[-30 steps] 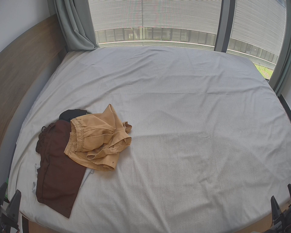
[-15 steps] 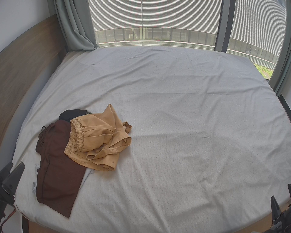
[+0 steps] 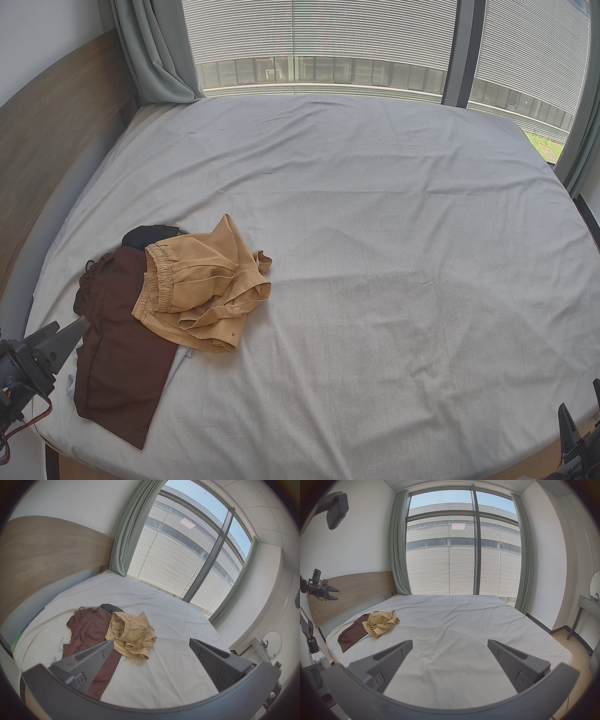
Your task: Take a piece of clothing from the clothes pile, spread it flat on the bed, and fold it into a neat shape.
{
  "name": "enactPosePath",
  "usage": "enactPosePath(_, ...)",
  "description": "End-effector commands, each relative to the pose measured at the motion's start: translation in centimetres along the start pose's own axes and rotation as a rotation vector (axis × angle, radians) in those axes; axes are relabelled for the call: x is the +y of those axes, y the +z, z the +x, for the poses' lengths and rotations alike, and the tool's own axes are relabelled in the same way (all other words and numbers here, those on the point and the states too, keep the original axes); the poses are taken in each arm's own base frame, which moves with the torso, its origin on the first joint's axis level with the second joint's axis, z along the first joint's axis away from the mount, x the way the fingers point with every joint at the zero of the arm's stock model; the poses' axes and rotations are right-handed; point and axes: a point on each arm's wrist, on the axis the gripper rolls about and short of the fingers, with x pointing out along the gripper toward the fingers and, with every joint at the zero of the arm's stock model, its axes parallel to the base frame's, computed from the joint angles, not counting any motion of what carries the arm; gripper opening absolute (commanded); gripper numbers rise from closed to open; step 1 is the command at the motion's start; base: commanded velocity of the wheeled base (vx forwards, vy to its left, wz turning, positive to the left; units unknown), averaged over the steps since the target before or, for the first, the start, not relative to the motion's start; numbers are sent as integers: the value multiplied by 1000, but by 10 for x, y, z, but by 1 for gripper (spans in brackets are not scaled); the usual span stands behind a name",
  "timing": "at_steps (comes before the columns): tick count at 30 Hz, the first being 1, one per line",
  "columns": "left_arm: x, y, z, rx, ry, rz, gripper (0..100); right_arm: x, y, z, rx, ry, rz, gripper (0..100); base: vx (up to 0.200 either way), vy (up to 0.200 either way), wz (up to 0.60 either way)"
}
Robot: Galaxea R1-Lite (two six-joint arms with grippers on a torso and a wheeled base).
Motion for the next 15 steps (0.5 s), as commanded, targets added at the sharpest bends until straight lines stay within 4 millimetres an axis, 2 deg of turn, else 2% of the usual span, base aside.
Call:
enactPosePath(1, 4, -1, 16, 60, 25, -13, 100, 0, -5, 0, -1, 0, -1, 100, 0, 0, 0)
enactPosePath(9, 9, -1, 36, 120, -29, -29, 100, 0, -5, 0, -1, 2, -1, 100, 0, 0, 0)
enactPosePath(15, 19, 8, 53, 147, -62, -53, 100, 0, -5, 0, -1, 2, -1, 100, 0, 0, 0)
